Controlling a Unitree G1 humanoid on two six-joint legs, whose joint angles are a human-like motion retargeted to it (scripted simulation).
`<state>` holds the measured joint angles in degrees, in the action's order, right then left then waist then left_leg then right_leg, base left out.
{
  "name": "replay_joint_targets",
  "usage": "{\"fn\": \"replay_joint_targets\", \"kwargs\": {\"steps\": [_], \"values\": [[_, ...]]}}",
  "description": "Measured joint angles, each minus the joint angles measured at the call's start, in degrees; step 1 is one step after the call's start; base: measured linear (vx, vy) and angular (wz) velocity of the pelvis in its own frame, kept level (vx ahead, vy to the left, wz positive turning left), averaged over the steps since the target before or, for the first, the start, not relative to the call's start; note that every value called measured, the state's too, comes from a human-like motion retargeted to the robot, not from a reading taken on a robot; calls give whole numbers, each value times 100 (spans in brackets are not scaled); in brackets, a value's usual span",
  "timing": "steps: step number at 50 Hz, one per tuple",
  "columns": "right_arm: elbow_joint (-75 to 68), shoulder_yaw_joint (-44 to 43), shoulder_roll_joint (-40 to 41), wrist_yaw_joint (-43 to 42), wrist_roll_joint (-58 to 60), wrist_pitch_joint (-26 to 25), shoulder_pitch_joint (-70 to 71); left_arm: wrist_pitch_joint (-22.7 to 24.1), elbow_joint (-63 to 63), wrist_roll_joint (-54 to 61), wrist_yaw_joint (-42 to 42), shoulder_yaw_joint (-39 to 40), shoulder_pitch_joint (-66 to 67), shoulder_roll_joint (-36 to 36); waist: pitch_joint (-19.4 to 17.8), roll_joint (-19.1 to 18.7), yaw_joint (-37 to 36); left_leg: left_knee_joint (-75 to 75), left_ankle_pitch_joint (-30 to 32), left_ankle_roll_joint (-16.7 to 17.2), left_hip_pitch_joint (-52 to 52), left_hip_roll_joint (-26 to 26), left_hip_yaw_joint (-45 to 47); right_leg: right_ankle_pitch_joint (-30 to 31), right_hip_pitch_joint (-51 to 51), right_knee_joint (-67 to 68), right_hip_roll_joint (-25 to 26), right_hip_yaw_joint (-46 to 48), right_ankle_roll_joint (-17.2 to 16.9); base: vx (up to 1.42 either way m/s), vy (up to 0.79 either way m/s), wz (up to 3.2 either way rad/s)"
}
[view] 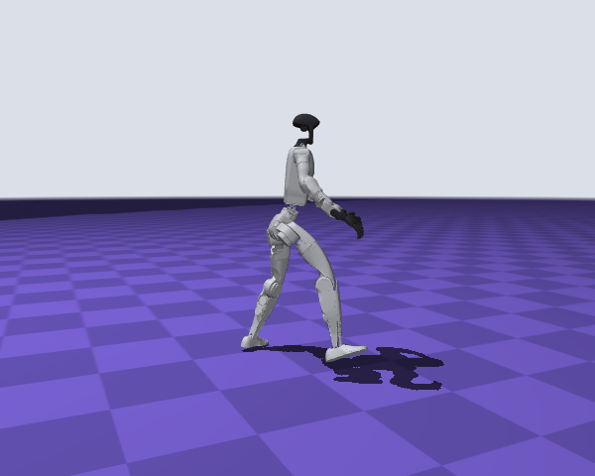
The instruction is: Kungfu
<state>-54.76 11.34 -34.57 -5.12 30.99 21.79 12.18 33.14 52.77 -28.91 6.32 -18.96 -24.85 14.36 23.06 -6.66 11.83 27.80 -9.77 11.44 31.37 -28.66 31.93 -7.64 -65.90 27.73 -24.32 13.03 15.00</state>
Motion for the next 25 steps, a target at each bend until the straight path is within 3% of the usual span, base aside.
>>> {"fn": "replay_joint_targets", "kwargs": {"steps": [2,3,4,5,7,8,10,13,16,18,20,23,25], "values": [[215,228,94,-2,-289,255,220,-79,92,-112,-122,-125,-216,-99,-117,-50,153,-206,58,274,-369,61,285,-268,158,-85,-204,598,-79,-25,-103,12],[318,372,155,-20,-509,426,396,-139,157,-223,-229,-190,-400,-134,-163,24,260,-296,126,335,-453,207,447,320,226,-271,-519,1313,-318,-32,-119,72],[406,469,192,-36,-689,581,535,-155,213,-367,-308,-251,-552,-218,-152,-10,388,-289,140,356,-366,384,395,781,-245,-76,-376,483,-668,-27,-96,133],[487,543,217,-50,-848,729,657,-149,266,-527,-373,-309,-688,-326,-112,-99,525,-233,127,356,-193,576,236,1178,-983,310,-4,-1120,-1075,-32,-47,158],[555,629,319,-39,-1101,829,1035,-200,484,-833,-481,-343,-1077,-736,-231,-331,558,-65,154,356,116,780,-45,1517,-1572,523,-332,-1223,-1356,-51,-34,89],[605,692,373,16,-1203,874,1210,-207,608,-937,-459,-305,-1260,-867,-307,-404,539,-129,233,356,90,821,37,1315,-1798,731,-389,-981,-1262,-51,-39,-41],[569,660,562,481,-1415,968,1830,-245,1171,-1396,-302,186,-1945,-1113,-736,-934,402,218,184,356,337,494,-176,963,-2179,1259,-115,-724,-1278,-34,-11,-133],[448,685,963,1046,-1578,1047,2142,-548,1559,-1243,-159,-5,-2338,-1206,-1160,-1419,380,67,245,356,84,774,-457,1031,-2406,1318,219,-866,-1228,3,6,-119],[407,778,1274,1358,-2380,726,2286,-936,1402,-1286,377,-280,-2608,-1046,-1683,-1773,373,-213,294,356,-240,801,-383,1024,-2406,1468,316,-625,-1159,-3,18,-94],[718,908,1279,1893,-3515,707,2345,-1462,735,-1347,927,-580,-2633,-564,-2034,-1973,410,-233,261,356,-287,648,-300,930,-2406,1601,385,-471,-1089,-3,-13,-23],[1046,994,1311,2262,-4228,703,2288,-1647,173,-1276,1143,-766,-2546,-259,-2184,-2113,486,-415,284,356,-366,681,-219,878,-2406,1605,339,-518,-1087,-9,-12,86],[2715,1626,641,2795,-5817,-213,2098,-2533,-2004,-459,1322,-1316,-1505,817,-2221,-2106,818,-1003,389,356,-471,1201,-199,1080,-2406,1237,-15,-875,-1224,-10,2,137],[3548,2043,657,2889,-5982,-357,1810,-3365,-3411,40,1357,-1569,-749,1504,-2241,-2206,787,-1228,364,356,-513,1239,-145,1118,-2406,1188,-41,-917,-1276,0,3,24]]}}
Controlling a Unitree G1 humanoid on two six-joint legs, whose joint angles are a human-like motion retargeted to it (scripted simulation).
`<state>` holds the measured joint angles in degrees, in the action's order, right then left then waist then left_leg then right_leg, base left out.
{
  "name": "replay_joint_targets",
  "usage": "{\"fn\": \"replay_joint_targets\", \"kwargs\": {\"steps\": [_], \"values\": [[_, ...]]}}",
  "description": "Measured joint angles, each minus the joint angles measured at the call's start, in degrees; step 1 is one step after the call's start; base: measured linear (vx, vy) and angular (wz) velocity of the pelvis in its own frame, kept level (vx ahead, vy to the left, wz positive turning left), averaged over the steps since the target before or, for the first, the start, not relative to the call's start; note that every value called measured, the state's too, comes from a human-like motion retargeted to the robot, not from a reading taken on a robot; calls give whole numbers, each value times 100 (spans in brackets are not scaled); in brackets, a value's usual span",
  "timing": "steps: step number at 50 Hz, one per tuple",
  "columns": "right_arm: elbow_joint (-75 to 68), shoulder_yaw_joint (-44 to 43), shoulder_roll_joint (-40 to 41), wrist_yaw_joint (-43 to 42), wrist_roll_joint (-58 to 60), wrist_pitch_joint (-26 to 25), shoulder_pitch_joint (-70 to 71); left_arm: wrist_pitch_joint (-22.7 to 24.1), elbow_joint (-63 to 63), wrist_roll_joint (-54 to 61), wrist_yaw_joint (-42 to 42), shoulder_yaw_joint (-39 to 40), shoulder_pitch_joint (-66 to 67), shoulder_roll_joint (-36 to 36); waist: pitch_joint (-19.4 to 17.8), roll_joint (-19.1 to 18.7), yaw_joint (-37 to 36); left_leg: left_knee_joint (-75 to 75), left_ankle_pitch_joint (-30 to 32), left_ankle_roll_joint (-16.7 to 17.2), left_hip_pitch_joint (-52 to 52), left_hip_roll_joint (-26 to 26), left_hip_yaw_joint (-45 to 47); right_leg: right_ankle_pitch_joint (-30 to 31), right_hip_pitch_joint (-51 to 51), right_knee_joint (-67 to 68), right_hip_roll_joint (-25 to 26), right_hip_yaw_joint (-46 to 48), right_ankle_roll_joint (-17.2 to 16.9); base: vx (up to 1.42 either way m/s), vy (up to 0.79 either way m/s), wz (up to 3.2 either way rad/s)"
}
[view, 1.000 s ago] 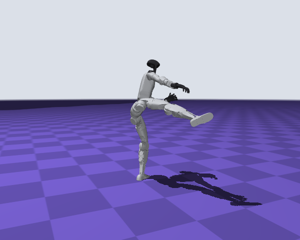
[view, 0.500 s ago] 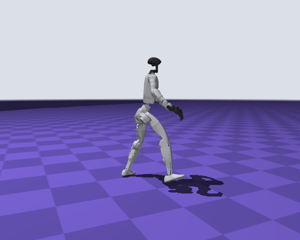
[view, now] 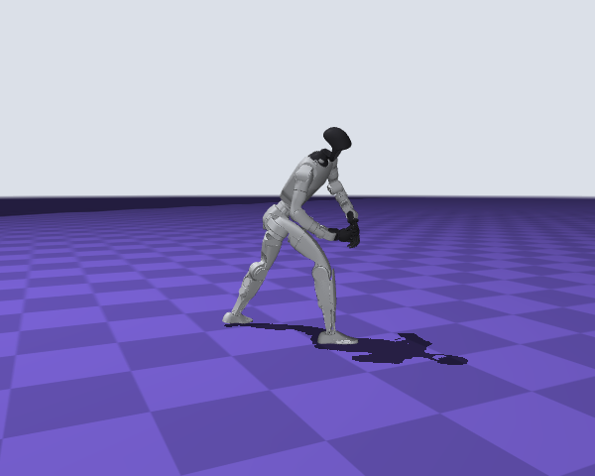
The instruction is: Kungfu
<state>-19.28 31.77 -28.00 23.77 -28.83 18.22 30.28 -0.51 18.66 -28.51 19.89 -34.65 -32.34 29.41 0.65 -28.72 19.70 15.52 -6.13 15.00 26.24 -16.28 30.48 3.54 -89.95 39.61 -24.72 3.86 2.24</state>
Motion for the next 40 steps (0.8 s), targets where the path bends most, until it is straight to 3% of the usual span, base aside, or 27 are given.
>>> {"fn": "replay_joint_targets", "kwargs": {"steps": [3,5,7,10,13,18,22,25,28,30,34,37,38,40], "values": [[667,515,640,138,478,482,-691,-548,-1742,363,-169,-159,949,1039,-31,-84,-433,-90,-152,0,-81,-260,184,-113,0,183,217,131,3,8,1,-54],[1032,812,701,57,612,842,-983,-721,-2798,426,-467,-217,1595,1581,236,-14,-458,-156,-202,0,113,182,-7,316,0,-348,-142,-115,-92,1,20,49],[1187,996,847,-46,727,1091,-1107,-876,-3090,383,-612,-189,2019,1819,260,-8,-790,-236,-261,0,17,-88,150,148,0,-76,58,120,6,16,10,-61],[1170,958,860,-70,1045,1334,-1206,-1043,-3326,347,-707,-46,2542,1937,482,124,-944,-259,-297,0,54,42,129,360,0,-226,-89,117,48,11,7,-5],[1018,900,888,31,983,1249,-1294,-1160,-3409,375,-755,193,2939,1834,714,291,-1024,-221,-252,0,151,124,129,584,0,-429,-193,144,149,4,7,7],[838,516,938,-143,749,1217,-1424,-1137,-3269,429,-960,926,3175,1393,902,473,-978,-73,-186,0,270,93,166,999,0,-700,-343,602,586,-2,6,-22],[653,109,944,-295,836,1192,-1584,-759,-2679,741,-1403,1897,2694,832,1060,467,-957,-50,-321,0,271,-96,300,903,0,-717,-402,1346,826,3,-6,-56],[604,-304,991,-416,767,1175,-1788,-169,-1989,1638,-1816,2498,1805,354,1248,296,-927,-74,-463,0,326,-318,409,478,0,-486,-440,1865,923,5,-14,-47],[748,-760,834,-609,437,1250,-1976,718,-1544,3050,-2335,2825,619,164,1366,108,-894,79,-289,0,303,-476,361,190,0,-89,-433,2202,1014,10,-31,-52],[856,-1026,727,-725,222,1282,-2059,1170,-1440,3778,-2675,3051,-24,64,1476,110,-797,126,141,0,180,-337,361,-66,0,187,-519,2452,1178,19,-27,-63],[1310,-1596,585,-985,-296,1379,-2131,1827,-1343,5202,-2835,3215,-983,-212,1611,180,-403,198,2108,0,-291,190,459,-918,5,672,-165,2024,828,33,-46,-79],[1952,-2091,418,-1343,-706,1434,-1946,2285,-1318,6888,-1979,3166,-1709,-337,1618,780,-291,944,3586,0,-686,572,1044,-1549,11,956,433,1011,489,42,-55,-170],[2155,-2198,407,-1430,-797,1437,-1797,2315,-1325,7267,-1686,3148,-1902,-398,1667,988,-316,1663,3606,0,-565,634,1060,-1664,9,993,769,648,292,62,-28,-319],[2568,-2429,398,-1597,-966,1456,-1494,2295,-1316,7975,-1079,3065,-2222,-570,1700,1401,-343,1918,3423,0,-178,1546,313,-1709,363,680,1299,147,36,72,-3,-377]]}}
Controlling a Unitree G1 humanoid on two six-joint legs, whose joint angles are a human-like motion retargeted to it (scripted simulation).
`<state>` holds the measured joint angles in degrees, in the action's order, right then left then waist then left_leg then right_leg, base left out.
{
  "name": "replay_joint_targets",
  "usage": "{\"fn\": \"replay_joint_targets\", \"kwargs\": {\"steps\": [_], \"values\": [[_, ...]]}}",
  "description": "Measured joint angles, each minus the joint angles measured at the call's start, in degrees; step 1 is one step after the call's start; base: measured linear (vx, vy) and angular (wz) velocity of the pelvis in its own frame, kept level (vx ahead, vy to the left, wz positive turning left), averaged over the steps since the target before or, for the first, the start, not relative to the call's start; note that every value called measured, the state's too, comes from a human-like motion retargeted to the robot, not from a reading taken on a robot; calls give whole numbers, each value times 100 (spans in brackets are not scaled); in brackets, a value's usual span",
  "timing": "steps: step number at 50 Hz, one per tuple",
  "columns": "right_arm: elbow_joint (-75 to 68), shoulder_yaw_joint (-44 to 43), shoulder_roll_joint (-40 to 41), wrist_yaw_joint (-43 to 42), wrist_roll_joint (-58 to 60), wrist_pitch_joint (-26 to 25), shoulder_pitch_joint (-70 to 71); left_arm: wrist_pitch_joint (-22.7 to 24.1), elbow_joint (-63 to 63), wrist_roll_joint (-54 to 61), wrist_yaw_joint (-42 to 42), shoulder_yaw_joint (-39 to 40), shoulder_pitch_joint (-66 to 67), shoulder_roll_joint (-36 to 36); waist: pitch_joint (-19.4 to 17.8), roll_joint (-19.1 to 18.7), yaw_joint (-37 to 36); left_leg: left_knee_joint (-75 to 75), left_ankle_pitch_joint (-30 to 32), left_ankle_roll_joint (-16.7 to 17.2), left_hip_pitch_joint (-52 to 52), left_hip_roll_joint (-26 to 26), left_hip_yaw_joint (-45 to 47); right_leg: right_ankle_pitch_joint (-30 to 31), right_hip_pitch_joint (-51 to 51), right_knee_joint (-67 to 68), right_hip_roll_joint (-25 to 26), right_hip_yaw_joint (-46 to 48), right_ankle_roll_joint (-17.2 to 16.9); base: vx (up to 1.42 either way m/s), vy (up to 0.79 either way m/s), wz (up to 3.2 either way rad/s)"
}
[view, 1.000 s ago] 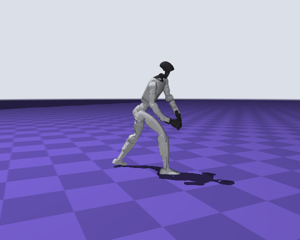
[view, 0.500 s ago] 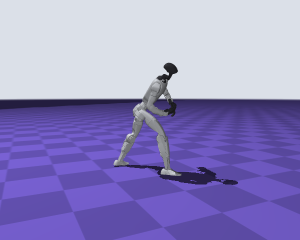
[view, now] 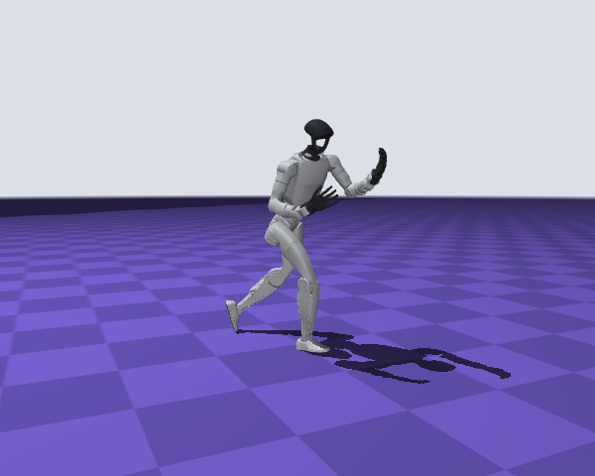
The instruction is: Kungfu
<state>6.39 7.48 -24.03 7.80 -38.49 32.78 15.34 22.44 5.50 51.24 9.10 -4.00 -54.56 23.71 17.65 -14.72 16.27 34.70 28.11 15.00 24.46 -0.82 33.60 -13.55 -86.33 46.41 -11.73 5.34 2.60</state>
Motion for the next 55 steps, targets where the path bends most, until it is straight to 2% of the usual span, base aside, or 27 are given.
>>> {"fn": "replay_joint_targets", "kwargs": {"steps": [2,4,7,10,11,13,16,18,20,22,24,26,27,28,30,32,34,35,36,39,42,45,48,50,52,53,55], "values": [[376,-180,75,-216,-89,55,263,-228,61,675,734,-30,-170,-223,-65,359,19,1181,-644,0,651,363,-172,-123,593,-233,563,-462,-188,78,-2,-383],[718,-284,148,-371,-148,112,499,-423,95,1102,1221,-21,-209,-441,-89,525,157,1825,-1177,0,1073,112,45,-112,1278,-663,998,-822,-217,84,-61,-300],[1184,-315,239,-475,-276,158,774,-559,68,1329,1556,-153,-123,-670,-144,611,288,2167,-2093,0,1382,-750,-44,-37,2591,-1515,1783,-1237,23,106,-94,-337],[1512,-265,341,-564,-371,164,838,-757,42,1367,1759,-398,122,-849,-296,653,231,2360,-2938,-30,1558,-1928,-265,136,4083,-2307,2673,-1709,294,98,-54,-394],[1597,-268,339,-570,-405,175,856,-843,23,1415,1853,-461,181,-937,-328,658,236,2231,-3064,-199,1715,-2167,-252,189,4389,-2436,2780,-1921,294,77,-7,-330],[1746,-265,330,-572,-469,197,870,-1017,-2,1504,2019,-591,296,-1151,-306,686,251,1769,-3225,-630,2013,-2566,-189,257,4882,-2608,2891,-2314,301,73,12,-289],[1934,-239,330,-561,-520,237,791,-1236,-29,1590,2249,-759,473,-1530,-185,687,217,476,-3053,-1229,2344,-2871,-301,315,5390,-2725,2942,-2941,307,68,29,-289],[2034,-190,349,-559,-495,296,693,-1353,-45,1576,2399,-864,601,-1860,-174,652,218,-600,-2812,-1516,2399,-2855,-620,321,5688,-2744,2942,-3423,268,66,47,-287],[2103,-119,371,-584,-448,358,558,-1434,-51,1596,2506,-974,720,-2197,-215,624,190,-1608,-2531,-1639,2326,-2775,-1133,260,5929,-2655,2893,-3906,124,58,58,-283],[2177,-47,397,-634,-434,440,381,-1466,-48,1576,2599,-1148,837,-2511,-308,492,292,-2287,-2245,-1847,2226,-2882,-1263,126,6030,-2522,2801,-4081,-66,60,71,-234],[2248,40,404,-688,-464,546,196,-1457,-35,1527,2663,-1307,931,-2738,-338,363,413,-2579,-2233,-2201,2083,-3024,-738,8,5991,-2403,2598,-4118,-232,62,82,-200],[2314,123,386,-752,-528,659,-13,-1419,-8,1439,2670,-1449,1035,-2888,-362,218,508,-2399,-2251,-2336,1957,-3233,-177,-145,5918,-2294,2373,-4080,-384,58,86,-190],[2349,161,358,-786,-564,711,-123,-1385,-5,1398,2660,-1512,1087,-2938,-374,138,534,-2220,-2239,-2306,1881,-3316,117,-219,5873,-2245,2259,-4045,-475,70,101,-191],[2382,197,314,-822,-600,753,-230,-1337,-15,1364,2642,-1563,1137,-2968,-387,46,525,-2050,-2142,-2106,1758,-3399,519,-284,5827,-2190,2167,-4008,-592,70,99,-189],[2478,173,150,-870,-661,864,-509,-1231,-62,1260,2603,-1670,1283,-3047,-402,-300,471,-1421,-1649,-1464,1954,-3767,640,-328,5669,-2052,2160,-3693,-908,66,85,-193],[2651,108,6,-916,-638,953,-896,-1197,-120,1158,2610,-1648,1428,-3020,-312,-550,99,112,-2159,-1129,3096,-4214,-684,-144,5424,-2078,2120,-3277,-1304,59,80,-250],[2697,319,-50,-1097,-431,1061,-1017,-1195,-200,1066,2638,-1389,1486,-2777,-440,-413,-82,423,-2531,-918,2802,-4269,-463,165,5469,-2207,1687,-2710,-1548,43,97,-176],[2690,480,-69,-1269,-250,1164,-987,-1201,-248,998,2671,-1223,1517,-2612,-553,-436,-58,846,-2803,-868,2928,-4442,-483,328,5521,-2286,1522,-2231,-1600,23,85,-74],[2670,597,-131,-1401,-76,1168,-894,-1177,-300,872,2674,-1077,1563,-2466,-555,-388,-193,1049,-2954,-885,2947,-4398,-425,478,5542,-2357,1346,-1891,-1610,19,76,-44],[2620,826,-309,-1642,663,974,-483,-1071,-527,543,2612,-712,1677,-1945,-378,-43,-733,1398,-3184,-875,3108,-4050,-476,798,5711,-2646,692,-961,-1623,25,68,29],[2562,993,-379,-1969,1617,484,208,-1076,-754,197,2611,-355,1843,-1289,14,440,-1225,1483,-3275,-979,3541,-3415,-775,923,6020,-3000,73,-68,-1693,24,30,208],[2278,1095,-511,-2320,2367,-265,1309,-1108,-796,-276,2561,138,2124,-494,455,1122,-1603,1319,-3139,-1106,4046,-2650,-1103,1024,6376,-3273,-193,598,-1760,23,10,339],[1584,623,-953,-2015,2376,-1132,2560,-1116,-646,-838,2284,854,2646,541,675,1952,-2150,1039,-2997,-1357,4304,-1958,-1163,970,6624,-3338,-408,1395,-1760,18,-15,335],[491,136,-1297,-1287,2684,-1535,3438,-1203,-304,-1407,2083,1438,3078,1303,543,2658,-2740,834,-2991,-1488,4223,-1602,-1032,869,6806,-3346,-609,1850,-1760,14,-30,239],[-1377,-75,-1508,-650,3607,-1647,4556,-1078,634,-2458,1822,2135,3394,2236,70,3324,-3493,700,-2999,-1457,4057,-1484,-923,708,6958,-3350,-667,1924,-1760,-2,-38,104],[-2573,14,-1520,-561,4279,-1619,5204,-998,1317,-3179,1571,2515,3592,2733,-188,3550,-3817,650,-3014,-1416,3969,-1447,-896,599,7010,-3341,-662,1853,-1760,-6,-32,46],[-5450,435,-1229,-960,6022,-1693,6605,-518,3298,-5228,946,3517,4085,3607,-552,3763,-4284,591,-3039,-1321,3790,-1416,-914,415,7104,-3329,-618,1653,-1760,-2,-20,8]]}}
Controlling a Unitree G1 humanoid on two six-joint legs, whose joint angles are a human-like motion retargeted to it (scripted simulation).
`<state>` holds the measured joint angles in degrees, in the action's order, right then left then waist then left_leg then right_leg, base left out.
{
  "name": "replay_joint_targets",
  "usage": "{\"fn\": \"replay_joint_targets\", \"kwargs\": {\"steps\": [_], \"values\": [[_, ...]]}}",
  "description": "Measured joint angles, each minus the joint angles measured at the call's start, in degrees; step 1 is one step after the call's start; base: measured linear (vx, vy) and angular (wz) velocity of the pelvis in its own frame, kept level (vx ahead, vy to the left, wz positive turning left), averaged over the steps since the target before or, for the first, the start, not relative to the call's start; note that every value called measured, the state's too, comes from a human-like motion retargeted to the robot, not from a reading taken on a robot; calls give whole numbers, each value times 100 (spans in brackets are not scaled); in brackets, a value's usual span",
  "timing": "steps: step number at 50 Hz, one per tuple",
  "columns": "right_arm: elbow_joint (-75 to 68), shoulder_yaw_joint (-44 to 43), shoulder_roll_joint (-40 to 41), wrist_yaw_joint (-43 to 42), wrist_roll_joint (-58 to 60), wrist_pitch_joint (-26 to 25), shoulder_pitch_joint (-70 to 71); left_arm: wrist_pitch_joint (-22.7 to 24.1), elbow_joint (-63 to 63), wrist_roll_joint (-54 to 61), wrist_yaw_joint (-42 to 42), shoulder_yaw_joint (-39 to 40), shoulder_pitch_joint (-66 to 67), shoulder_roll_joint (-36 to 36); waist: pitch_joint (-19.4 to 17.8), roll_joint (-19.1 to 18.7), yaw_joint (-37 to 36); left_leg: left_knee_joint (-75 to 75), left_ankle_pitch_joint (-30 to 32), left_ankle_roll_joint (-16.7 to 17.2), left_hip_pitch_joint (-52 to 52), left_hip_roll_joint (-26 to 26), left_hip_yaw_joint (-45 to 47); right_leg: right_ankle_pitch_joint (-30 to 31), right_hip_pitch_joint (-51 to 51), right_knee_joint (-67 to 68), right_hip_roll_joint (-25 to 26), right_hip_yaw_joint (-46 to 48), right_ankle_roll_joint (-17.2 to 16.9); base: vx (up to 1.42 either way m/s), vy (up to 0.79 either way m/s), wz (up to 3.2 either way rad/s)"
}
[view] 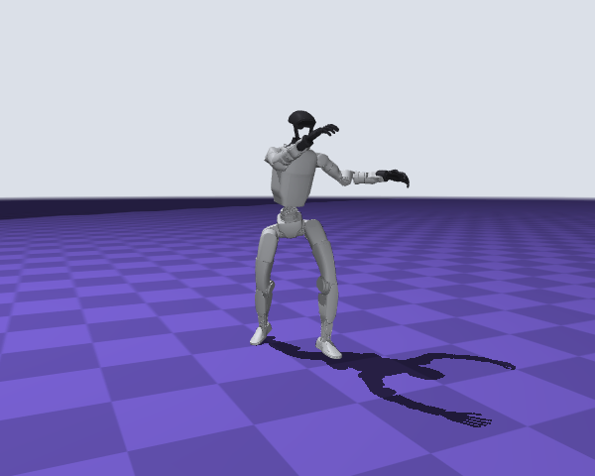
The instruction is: Kungfu
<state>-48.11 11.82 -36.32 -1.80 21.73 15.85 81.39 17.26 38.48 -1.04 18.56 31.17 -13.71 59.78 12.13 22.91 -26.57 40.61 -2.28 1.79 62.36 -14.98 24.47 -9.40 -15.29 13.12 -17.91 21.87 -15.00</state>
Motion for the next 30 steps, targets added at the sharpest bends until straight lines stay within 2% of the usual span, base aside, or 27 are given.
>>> {"fn": "replay_joint_targets", "kwargs": {"steps": [2,3,4,5,6,7,8,10,12,15,18,21,26,30], "values": [[-2378,297,357,-579,1463,-1569,933,-434,2712,-2829,-1531,812,34,518,-119,24,-252,-38,64,48,-83,26,-82,-109,58,-22,-9,-20,0,-3,0,-12],[-3312,228,620,-692,1998,-2396,1222,-1033,4188,-4136,-2220,1273,-133,764,-125,12,-304,-62,104,67,-110,25,-136,-147,83,-36,4,-13,0,-1,9,-9],[-3944,118,786,-756,2229,-2583,1392,-1398,5165,-4803,-2082,1621,0,1007,-135,-16,-344,-87,154,98,-109,-15,-207,-165,111,-64,69,-23,0,-2,11,-5],[-4425,-12,903,-795,2307,-2450,1502,-1647,5892,-5149,-1530,1912,284,1247,-148,-53,-378,-113,209,135,-94,-75,-286,-172,140,-100,160,-41,0,-6,2,11],[-4326,85,880,-759,2230,-1874,1526,-1993,5892,-4954,-1198,2479,1076,1214,-194,-76,-277,-135,253,156,-93,-74,-360,-192,204,-135,245,-75,0,-8,-7,27],[-4201,156,869,-866,2243,-1383,1519,-2059,5892,-4658,-1022,2953,1783,1159,-219,-95,-174,-159,299,172,-85,-58,-430,-222,253,-159,314,-104,0,-6,-16,47],[-4024,175,884,-1261,2436,-1060,1449,-1565,5892,-4158,-1163,3238,2323,1059,-207,-104,-67,-187,345,179,-65,-11,-487,-270,269,-162,352,-125,0,-7,-12,44],[-3884,234,842,-2085,3010,-712,1365,-1149,5892,-3776,-2162,3813,2734,871,-171,-81,-19,-258,479,182,42,-26,-561,-330,175,-146,406,-109,0,-13,-7,30],[-3890,245,750,-1901,3159,-790,1268,-838,5892,-3792,-2650,4092,2933,786,-160,-12,-26,-346,633,182,141,-13,-651,-331,168,-181,470,17,0,-6,-17,44],[-3784,-73,654,-1520,3077,-1100,934,-860,5892,-3972,-2687,4276,2901,911,-125,134,79,-479,794,183,173,41,-675,-293,310,-260,646,127,0,15,-27,83],[-3633,-2,633,-1644,3277,-895,787,-465,5892,-3881,-2850,4155,2439,1075,-114,100,161,-648,951,196,197,69,-727,-195,385,-362,758,234,0,-3,-7,50],[-3487,143,662,-1815,3632,-697,755,224,5243,-3516,-3232,3719,1822,1113,-124,104,199,-745,1009,185,188,139,-712,-182,376,-386,721,239,0,-2,1,9],[-3092,312,723,-1718,3756,-482,717,1068,3186,-2372,-3481,2315,515,1228,-152,88,236,-729,905,170,131,169,-677,-197,361,-355,648,199,0,0,1,-4],[-2534,498,862,-1569,3750,-156,686,1251,1221,-1905,-3043,1059,-587,1373,-127,21,402,-632,737,208,64,156,-624,-150,344,-355,536,85,0,0,8,-43]]}}
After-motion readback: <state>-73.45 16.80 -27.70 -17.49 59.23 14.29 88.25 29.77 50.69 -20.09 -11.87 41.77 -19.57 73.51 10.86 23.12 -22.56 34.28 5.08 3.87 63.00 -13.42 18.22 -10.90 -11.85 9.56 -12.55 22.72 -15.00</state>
